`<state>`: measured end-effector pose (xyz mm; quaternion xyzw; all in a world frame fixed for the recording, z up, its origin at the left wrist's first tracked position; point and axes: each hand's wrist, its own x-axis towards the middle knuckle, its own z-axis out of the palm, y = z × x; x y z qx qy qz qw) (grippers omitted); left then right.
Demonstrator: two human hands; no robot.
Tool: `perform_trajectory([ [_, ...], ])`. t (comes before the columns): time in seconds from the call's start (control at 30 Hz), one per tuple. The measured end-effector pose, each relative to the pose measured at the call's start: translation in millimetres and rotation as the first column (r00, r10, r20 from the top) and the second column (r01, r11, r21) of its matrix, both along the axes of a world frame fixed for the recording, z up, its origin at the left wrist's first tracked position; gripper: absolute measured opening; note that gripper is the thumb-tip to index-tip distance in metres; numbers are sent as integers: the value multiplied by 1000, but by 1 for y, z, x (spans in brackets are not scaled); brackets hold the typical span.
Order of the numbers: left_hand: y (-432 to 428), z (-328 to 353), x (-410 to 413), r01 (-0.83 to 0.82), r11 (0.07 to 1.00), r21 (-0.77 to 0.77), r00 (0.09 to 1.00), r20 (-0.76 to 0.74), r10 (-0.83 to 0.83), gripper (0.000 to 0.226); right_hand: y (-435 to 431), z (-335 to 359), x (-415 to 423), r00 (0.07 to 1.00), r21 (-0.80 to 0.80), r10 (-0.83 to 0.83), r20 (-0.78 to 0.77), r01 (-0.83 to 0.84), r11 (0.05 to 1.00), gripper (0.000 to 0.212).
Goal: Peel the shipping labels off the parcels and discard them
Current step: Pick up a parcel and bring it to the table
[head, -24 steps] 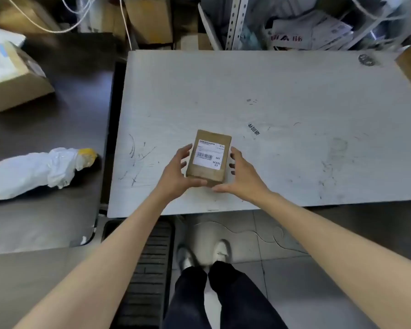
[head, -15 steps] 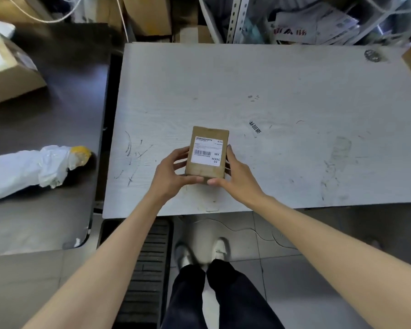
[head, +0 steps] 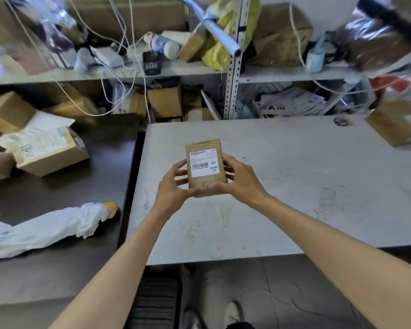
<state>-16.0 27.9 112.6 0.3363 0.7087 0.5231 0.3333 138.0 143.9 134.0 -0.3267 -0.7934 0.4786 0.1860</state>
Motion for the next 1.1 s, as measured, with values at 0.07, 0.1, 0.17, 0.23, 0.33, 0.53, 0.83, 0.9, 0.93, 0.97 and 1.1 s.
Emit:
perform_trajectory([
  [0.07, -1, 7, 1, 5, 1000, 6, 1000, -22, -5, 92, -2, 5, 2, 1000, 21, -14, -14, 14, 1000, 84],
  [0.1, -1, 10, 2, 7, 1000, 3, 999, -33, -7, 91, -3, 6, 3, 1000, 30, -20, -17, 21, 999, 84],
  [0.17, -1, 14, 3, 17, 1000, -5, 999, -48, -17, 90, -6, 8, 5, 999, 43, -29, -16, 30, 999, 83],
  [0.23, -1, 18, 5, 29, 1000, -12, 997, -65, -30, 90, -8, 9, 7, 999, 51, -31, -16, 32, 998, 81],
  [0.33, -1, 20, 7, 49, 998, -26, 996, -72, -51, 89, -7, 8, 10, 999, 46, -36, -14, 37, 998, 82],
  [0.53, 10, 26, 17, 62, 997, -42, 996, -59, -65, 89, 2, 11, 20, 998, 38, -63, -7, 64, 997, 81],
  [0.83, 100, 48, 78, 293, 954, -67, 953, -61, -297, 87, 53, 34, 103, 965, 40, -263, 5, 263, 964, 76],
  [0.9, 125, 52, 103, 367, 928, -58, 927, -67, -370, 87, 65, 37, 133, 942, 34, -336, 16, 335, 942, 77],
  [0.93, 139, 54, 118, 407, 912, -49, 910, -70, -409, 87, 71, 39, 149, 922, 28, -387, 21, 386, 922, 79],
  [0.97, 151, 55, 133, 445, 894, -44, 891, -78, -447, 86, 76, 40, 166, 898, 16, -440, 24, 440, 898, 81],
  [1.1, 194, 60, 197, 614, 788, -36, 781, -117, -614, 87, 84, 40, 231, 772, -19, -635, 41, 636, 772, 87],
])
